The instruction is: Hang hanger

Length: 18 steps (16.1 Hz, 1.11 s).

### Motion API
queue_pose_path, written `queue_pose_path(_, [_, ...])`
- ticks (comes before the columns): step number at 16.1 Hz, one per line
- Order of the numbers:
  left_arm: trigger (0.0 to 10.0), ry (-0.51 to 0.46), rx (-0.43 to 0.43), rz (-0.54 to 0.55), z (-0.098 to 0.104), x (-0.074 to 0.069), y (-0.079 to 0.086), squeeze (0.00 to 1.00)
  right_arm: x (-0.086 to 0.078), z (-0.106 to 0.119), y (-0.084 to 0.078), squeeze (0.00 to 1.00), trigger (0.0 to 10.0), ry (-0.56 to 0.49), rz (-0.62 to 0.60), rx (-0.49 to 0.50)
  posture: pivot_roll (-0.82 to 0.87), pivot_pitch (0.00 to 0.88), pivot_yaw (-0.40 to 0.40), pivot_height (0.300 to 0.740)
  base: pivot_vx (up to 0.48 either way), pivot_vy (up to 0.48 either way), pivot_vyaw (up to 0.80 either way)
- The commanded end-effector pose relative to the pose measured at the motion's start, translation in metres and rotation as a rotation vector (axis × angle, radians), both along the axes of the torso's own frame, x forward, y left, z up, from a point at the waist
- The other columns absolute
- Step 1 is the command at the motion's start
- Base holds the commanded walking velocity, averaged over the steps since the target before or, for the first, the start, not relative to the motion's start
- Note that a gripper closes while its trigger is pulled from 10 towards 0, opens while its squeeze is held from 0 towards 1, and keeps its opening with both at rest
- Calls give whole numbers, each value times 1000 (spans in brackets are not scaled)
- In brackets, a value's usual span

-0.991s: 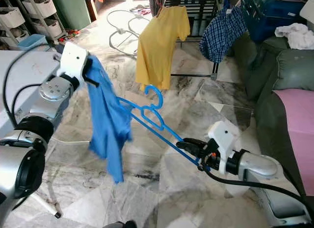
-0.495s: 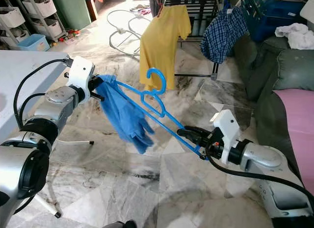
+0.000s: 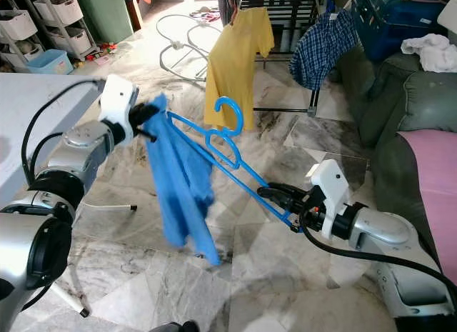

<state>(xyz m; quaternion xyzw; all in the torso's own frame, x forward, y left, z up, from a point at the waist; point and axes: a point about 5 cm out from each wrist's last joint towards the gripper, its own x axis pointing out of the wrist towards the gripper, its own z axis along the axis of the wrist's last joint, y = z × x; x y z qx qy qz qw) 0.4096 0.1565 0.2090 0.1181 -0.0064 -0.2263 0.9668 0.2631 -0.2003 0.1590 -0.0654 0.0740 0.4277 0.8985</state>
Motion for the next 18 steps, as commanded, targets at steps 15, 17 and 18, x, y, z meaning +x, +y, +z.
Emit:
queue_pose_path(15, [10000, -451, 257, -226, 51, -15, 1, 0, -11, -17, 7, 0, 10000, 96, 69, 9, -238, 71, 99, 740, 0, 0, 0])
queue_pose_path(17, [10000, -443, 198, -362, 48, -19, -17, 0, -4, -37, 11, 0, 10000, 143, 10, -11, -235, 69, 96, 740, 0, 0, 0])
queue_pose_path(18, [10000, -435, 168, -414, 47, -22, -24, 0, 0, -44, 12, 0, 10000, 164, -30, 2, -229, 68, 94, 740, 0, 0, 0])
